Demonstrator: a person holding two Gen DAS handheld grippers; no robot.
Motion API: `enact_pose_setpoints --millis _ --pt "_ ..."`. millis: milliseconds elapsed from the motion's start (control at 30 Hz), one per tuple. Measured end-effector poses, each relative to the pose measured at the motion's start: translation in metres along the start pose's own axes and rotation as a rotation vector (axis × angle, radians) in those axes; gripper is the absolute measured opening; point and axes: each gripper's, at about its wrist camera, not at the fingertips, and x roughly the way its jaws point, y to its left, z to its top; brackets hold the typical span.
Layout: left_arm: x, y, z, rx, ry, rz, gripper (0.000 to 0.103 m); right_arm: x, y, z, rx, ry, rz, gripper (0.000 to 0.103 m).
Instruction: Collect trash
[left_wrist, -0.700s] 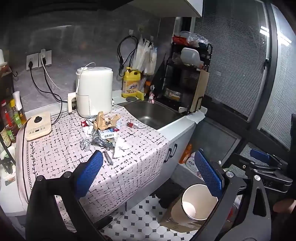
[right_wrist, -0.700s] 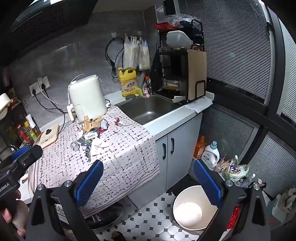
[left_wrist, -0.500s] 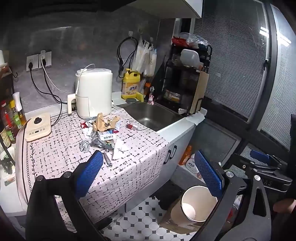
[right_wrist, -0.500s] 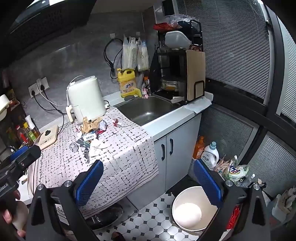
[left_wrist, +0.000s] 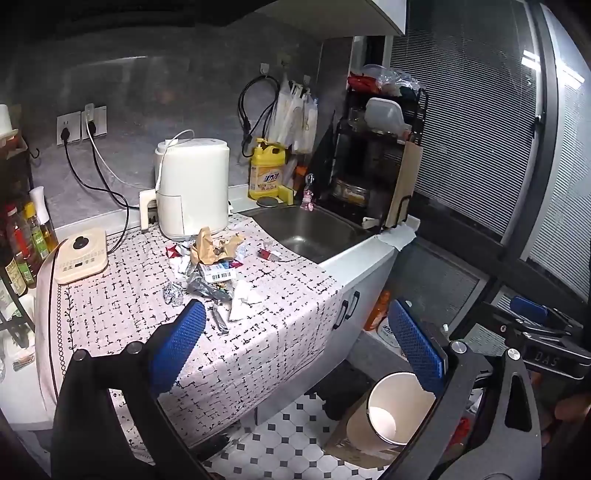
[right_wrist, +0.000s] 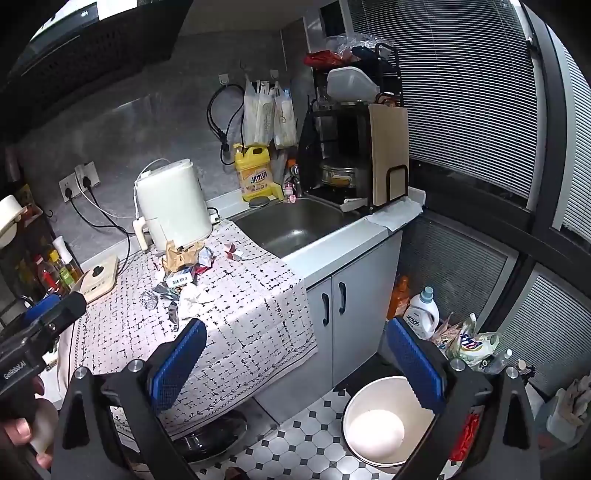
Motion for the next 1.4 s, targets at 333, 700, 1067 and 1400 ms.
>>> enact_pose_setpoints --millis 333,700,1067,1400 --pt "-0.003 -0.002 -0.002 0.006 -0.01 0.003 0.099 0.002 0.002 -0.001 -0.001 -0.004 0.003 0.096" --pt "-0.012 0.005 -0.006 0.004 -0.009 0.011 0.099 0.005 0.004 -0.005 0.009 -0.004 0.005 0.096" --pt "-0.031 0.017 -0.015 -0.004 0.002 0.041 0.099 0.006 0.005 -0.006 0.031 -0.012 0.024 0.096" --pt "-0.04 0.024 -0.015 -0.023 -0.003 0.061 0.099 0.003 0.016 -0.009 0.007 -0.016 0.052 0.096"
